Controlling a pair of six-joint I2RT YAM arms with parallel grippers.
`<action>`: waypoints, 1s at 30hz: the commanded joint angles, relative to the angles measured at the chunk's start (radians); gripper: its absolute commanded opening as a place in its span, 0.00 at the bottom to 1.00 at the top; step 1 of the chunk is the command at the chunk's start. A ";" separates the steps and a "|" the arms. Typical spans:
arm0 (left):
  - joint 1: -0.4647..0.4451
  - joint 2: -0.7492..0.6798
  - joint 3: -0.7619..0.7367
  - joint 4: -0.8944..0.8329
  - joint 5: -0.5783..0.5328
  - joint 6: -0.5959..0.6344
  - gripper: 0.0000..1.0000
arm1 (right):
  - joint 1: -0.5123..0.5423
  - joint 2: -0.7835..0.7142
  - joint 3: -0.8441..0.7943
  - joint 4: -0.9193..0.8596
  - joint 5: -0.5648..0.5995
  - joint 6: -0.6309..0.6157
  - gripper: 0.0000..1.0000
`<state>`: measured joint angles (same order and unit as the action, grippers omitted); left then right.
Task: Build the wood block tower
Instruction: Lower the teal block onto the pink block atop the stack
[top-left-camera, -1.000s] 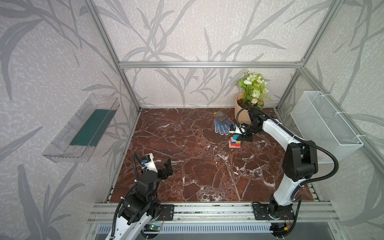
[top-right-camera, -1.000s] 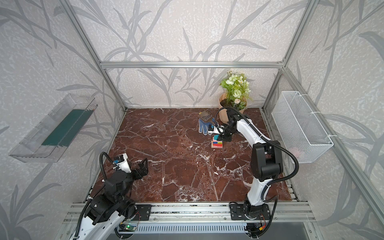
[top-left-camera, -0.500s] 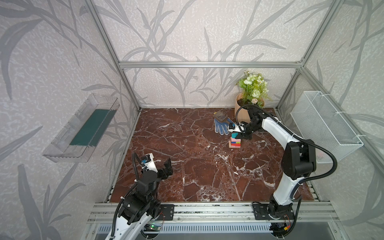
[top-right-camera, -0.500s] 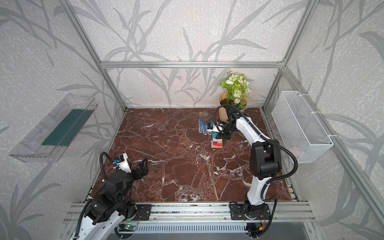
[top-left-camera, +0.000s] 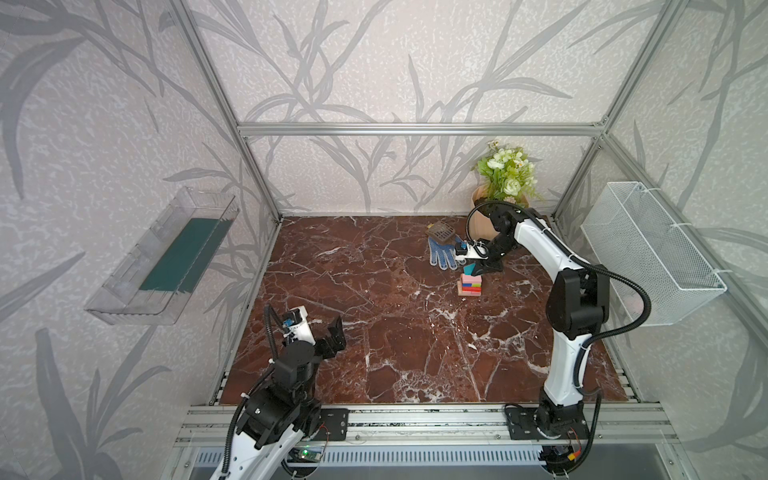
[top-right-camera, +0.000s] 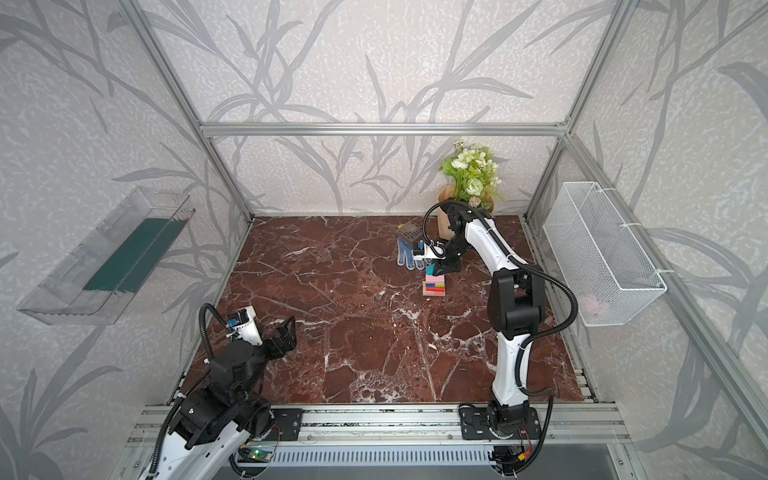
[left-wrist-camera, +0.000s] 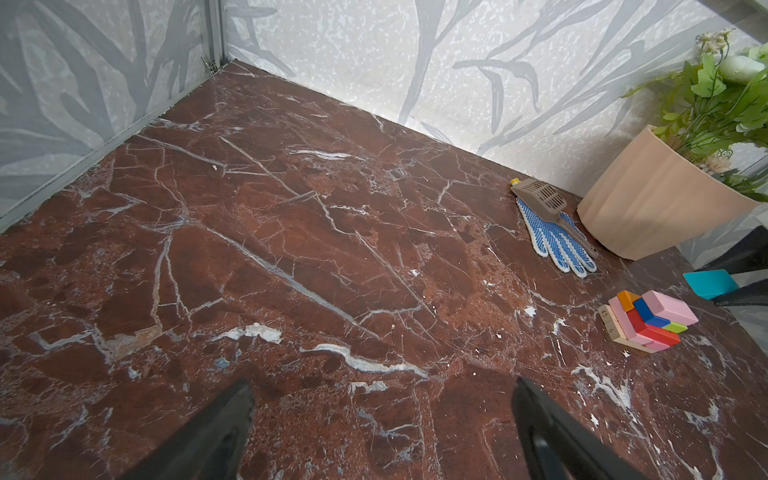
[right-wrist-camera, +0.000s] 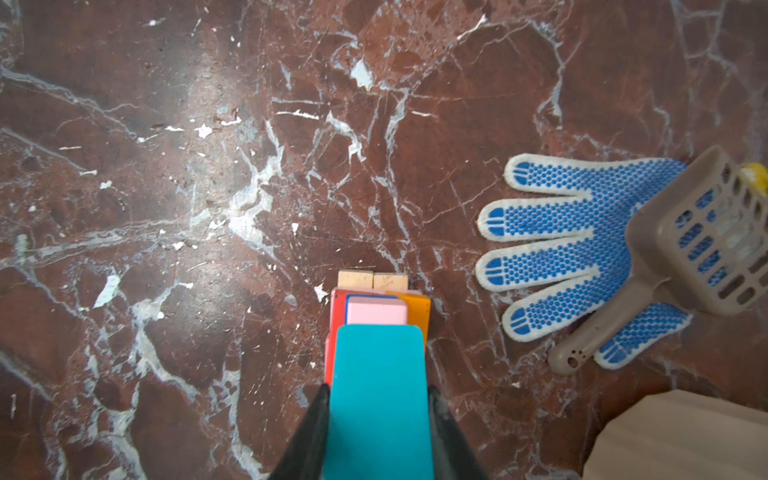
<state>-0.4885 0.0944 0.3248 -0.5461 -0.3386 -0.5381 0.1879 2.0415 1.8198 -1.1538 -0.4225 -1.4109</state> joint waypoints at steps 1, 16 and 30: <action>0.002 -0.003 -0.009 0.000 -0.003 -0.007 0.98 | 0.004 -0.012 -0.035 -0.041 0.029 -0.025 0.00; 0.003 -0.003 -0.009 0.000 0.000 -0.007 0.98 | 0.023 0.035 0.001 -0.049 0.024 -0.015 0.00; 0.003 -0.001 -0.010 0.002 0.000 -0.007 0.98 | 0.039 0.055 0.029 -0.029 0.056 0.008 0.03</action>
<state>-0.4885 0.0944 0.3248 -0.5457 -0.3374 -0.5381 0.2237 2.0995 1.8206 -1.1690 -0.3820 -1.4071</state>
